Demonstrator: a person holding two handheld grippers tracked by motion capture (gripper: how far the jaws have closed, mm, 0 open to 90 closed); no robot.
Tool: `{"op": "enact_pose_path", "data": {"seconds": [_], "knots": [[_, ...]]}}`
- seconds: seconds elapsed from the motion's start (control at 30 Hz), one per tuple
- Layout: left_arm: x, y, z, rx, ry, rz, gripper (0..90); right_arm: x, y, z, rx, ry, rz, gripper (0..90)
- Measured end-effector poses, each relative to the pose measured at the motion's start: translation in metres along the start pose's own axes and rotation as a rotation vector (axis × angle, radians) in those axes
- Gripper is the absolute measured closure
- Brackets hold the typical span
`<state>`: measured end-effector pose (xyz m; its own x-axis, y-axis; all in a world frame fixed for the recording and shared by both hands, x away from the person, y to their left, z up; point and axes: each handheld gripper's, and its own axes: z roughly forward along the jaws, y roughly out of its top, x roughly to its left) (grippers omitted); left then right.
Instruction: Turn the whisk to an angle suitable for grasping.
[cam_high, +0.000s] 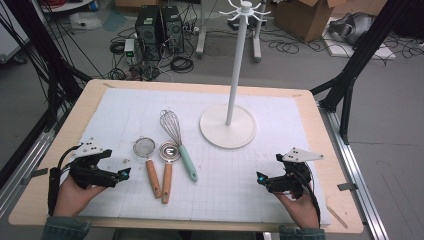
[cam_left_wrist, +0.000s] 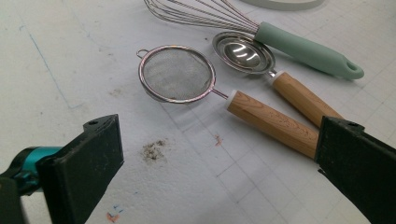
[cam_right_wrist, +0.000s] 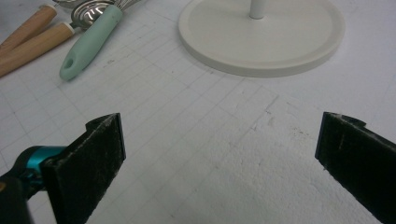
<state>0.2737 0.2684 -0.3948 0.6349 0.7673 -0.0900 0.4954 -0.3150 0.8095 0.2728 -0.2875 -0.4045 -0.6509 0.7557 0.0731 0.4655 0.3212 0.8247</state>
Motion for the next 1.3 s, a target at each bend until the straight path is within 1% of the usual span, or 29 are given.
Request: {"op": "enact_pose_path", "data": {"seconds": [0.27, 0.37, 0.43, 0.47, 0.6, 0.73, 0.77, 0.83, 0.87, 0.93, 1.0, 1.03, 1.07, 1.1, 1.13, 1.17, 1.2, 1.23, 1.27, 1.3], "knots": [[-0.001, 0.0, 0.002, 0.003, -0.006, 0.01, 1.8, -0.001, -0.001, 0.001, -0.003, 0.013, 0.01, 0.5], [-0.002, -0.001, 0.002, 0.004, -0.007, 0.01, 1.8, 0.001, 0.0, 0.002, 0.007, 0.025, 0.018, 0.5], [-0.002, 0.0, 0.002, 0.008, -0.006, 0.016, 1.8, 0.002, 0.001, 0.002, 0.011, 0.024, 0.02, 0.5], [-0.002, 0.0, 0.002, 0.003, -0.006, 0.01, 1.8, 0.003, 0.002, 0.002, 0.017, 0.024, 0.027, 0.5], [-0.003, 0.001, 0.002, 0.004, -0.009, 0.016, 1.8, 0.004, 0.003, 0.003, 0.02, 0.023, 0.031, 0.5], [-0.006, 0.0, 0.005, 0.011, -0.018, 0.021, 1.8, 0.008, 0.006, 0.007, 0.027, 0.029, 0.022, 0.5], [-0.007, 0.0, 0.005, 0.014, -0.02, 0.023, 1.8, 0.012, 0.011, 0.011, 0.032, 0.043, 0.007, 0.5], [-0.008, 0.001, 0.006, 0.015, -0.026, 0.031, 1.8, 0.014, 0.013, 0.012, 0.033, 0.044, 0.003, 0.5], [-0.008, 0.002, 0.006, 0.015, -0.024, 0.031, 1.8, 0.017, 0.018, 0.016, 0.037, 0.051, -0.014, 0.5], [-0.008, 0.002, 0.005, 0.012, -0.025, 0.031, 1.8, 0.018, 0.02, 0.018, 0.042, 0.054, -0.014, 0.5], [-0.008, 0.002, 0.005, 0.01, -0.023, 0.03, 1.8, 0.021, 0.029, 0.023, 0.056, 0.061, -0.031, 0.5], [-0.008, 0.002, 0.005, 0.012, -0.023, 0.028, 1.8, 0.021, 0.029, 0.023, 0.056, 0.061, -0.031, 0.5], [-0.008, 0.002, 0.005, 0.01, -0.023, 0.023, 1.8, 0.024, 0.035, 0.027, 0.061, 0.064, -0.048, 0.5], [-0.007, 0.002, 0.005, 0.011, -0.023, 0.025, 1.8, 0.024, 0.035, 0.027, 0.061, 0.064, -0.048, 0.5], [-0.007, 0.001, 0.005, 0.012, -0.023, 0.024, 1.8, 0.026, 0.039, 0.031, 0.063, 0.07, -0.057, 0.5], [-0.007, 0.002, 0.005, 0.013, -0.023, 0.027, 1.8, 0.026, 0.039, 0.031, 0.063, 0.07, -0.057, 0.5], [-0.007, 0.002, 0.005, 0.011, -0.024, 0.026, 1.7, 0.028, 0.043, 0.036, 0.068, 0.076, -0.063, 0.5], [-0.008, 0.002, 0.005, 0.012, -0.025, 0.028, 1.7, 0.028, 0.043, 0.036, 0.068, 0.076, -0.063, 0.5], [-0.008, 0.002, 0.005, 0.011, -0.027, 0.03, 1.8, 0.031, 0.046, 0.04, 0.066, 0.09, -0.064, 0.5], [-0.008, 0.002, 0.005, 0.011, -0.026, 0.029, 1.8, 0.031, 0.046, 0.04, 0.066, 0.09, -0.064, 0.5]]}}
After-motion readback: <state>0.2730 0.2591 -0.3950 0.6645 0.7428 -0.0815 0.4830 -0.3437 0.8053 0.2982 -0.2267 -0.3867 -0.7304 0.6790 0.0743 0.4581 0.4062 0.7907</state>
